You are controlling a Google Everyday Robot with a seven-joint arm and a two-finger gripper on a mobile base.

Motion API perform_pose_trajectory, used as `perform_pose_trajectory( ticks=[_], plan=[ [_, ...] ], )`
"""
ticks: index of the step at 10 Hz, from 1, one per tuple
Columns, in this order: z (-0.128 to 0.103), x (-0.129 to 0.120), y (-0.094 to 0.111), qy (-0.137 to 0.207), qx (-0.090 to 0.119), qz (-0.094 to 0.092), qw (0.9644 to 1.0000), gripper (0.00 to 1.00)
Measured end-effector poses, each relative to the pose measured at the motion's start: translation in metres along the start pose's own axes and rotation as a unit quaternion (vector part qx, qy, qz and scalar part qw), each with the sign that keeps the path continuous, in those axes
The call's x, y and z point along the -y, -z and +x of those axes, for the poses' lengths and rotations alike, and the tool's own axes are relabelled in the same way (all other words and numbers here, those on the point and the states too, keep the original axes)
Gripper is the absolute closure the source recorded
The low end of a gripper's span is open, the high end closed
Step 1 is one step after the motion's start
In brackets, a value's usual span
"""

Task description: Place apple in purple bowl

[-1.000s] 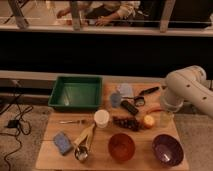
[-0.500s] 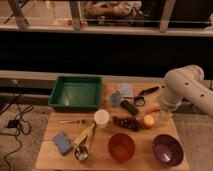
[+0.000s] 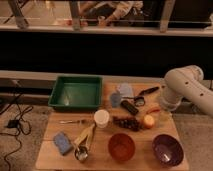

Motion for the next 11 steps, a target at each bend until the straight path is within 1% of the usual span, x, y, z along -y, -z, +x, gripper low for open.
perform_pose_trajectory(
  ticks=[4,7,8,9,11],
  plan=[
    [-0.019,0.002,-0.018,0.024,0.005,-0.016,0.9996,0.2],
    [-0.022,0.007,-0.023,0.03,0.004,-0.016,0.9994,0.2],
    [-0.033,0.011,-0.032,0.033,0.008,-0.021,0.9992,0.2],
    [-0.027,0.009,-0.037,0.029,0.004,-0.023,0.9993,0.2],
    [-0.028,0.01,-0.048,0.025,0.011,-0.023,0.9994,0.2]
  ],
)
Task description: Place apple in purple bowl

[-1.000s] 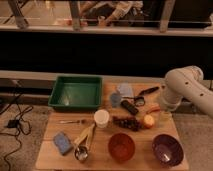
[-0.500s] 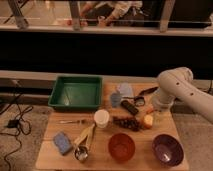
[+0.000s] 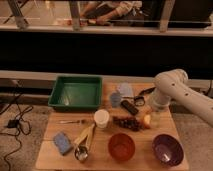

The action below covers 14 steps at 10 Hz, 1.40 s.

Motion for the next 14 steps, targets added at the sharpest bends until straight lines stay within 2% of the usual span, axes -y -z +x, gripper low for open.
perform_pose_trajectory(
  ticks=[7,14],
  plan=[
    [0.011,-0.001,-0.029,-0.012,0.001,-0.014,0.9998,0.2],
    [0.024,-0.002,-0.056,-0.024,-0.004,-0.043,0.9988,0.2]
  ],
)
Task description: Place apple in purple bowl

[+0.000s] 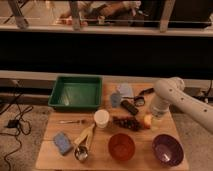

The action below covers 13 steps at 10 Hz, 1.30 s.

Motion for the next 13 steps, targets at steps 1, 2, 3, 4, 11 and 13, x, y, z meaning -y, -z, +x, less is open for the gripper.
perform_pose_trajectory(
  ticks=[1,2,3,4,11,13],
  plan=[
    [0.0,0.001,-0.002,-0.001,0.0,-0.002,1.0,0.2],
    [-0.001,0.003,-0.004,0.0,0.002,-0.002,1.0,0.2],
    [-0.003,0.006,-0.005,0.001,0.004,-0.002,1.0,0.2],
    [-0.005,0.007,-0.005,0.002,0.005,-0.002,1.0,0.2],
    [-0.002,0.014,-0.019,-0.002,0.006,-0.004,1.0,0.2],
    [0.002,0.016,-0.024,-0.006,0.002,-0.005,1.0,0.2]
  ],
)
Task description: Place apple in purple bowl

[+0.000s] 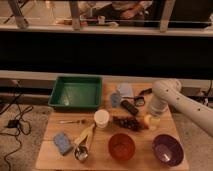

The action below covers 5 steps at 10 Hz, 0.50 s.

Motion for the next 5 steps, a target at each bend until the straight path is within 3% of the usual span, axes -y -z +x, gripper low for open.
perform_pose_trajectory(
  ticks=[5],
  plan=[
    [0.0084,0.0031,-0.0106,-0.001,-0.007,-0.008,0.9999,0.2]
  ],
)
